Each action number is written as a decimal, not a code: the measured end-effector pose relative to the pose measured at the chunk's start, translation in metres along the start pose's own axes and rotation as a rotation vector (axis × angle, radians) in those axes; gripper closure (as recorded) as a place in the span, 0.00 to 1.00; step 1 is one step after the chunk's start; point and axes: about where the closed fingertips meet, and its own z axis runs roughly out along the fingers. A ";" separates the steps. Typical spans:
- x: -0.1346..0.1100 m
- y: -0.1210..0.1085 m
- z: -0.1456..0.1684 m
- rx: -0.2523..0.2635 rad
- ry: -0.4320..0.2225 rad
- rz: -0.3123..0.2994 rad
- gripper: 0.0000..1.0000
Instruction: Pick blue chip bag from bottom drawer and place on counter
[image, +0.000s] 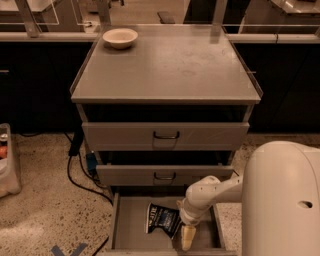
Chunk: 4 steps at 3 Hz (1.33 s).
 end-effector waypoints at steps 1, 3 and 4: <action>-0.009 -0.013 0.022 -0.005 -0.013 -0.023 0.00; -0.027 -0.039 0.065 0.061 -0.066 -0.033 0.00; -0.027 -0.039 0.065 0.061 -0.066 -0.033 0.00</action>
Offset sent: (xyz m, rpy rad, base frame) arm 0.0345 0.0429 -0.0524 0.0254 -0.0405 0.0546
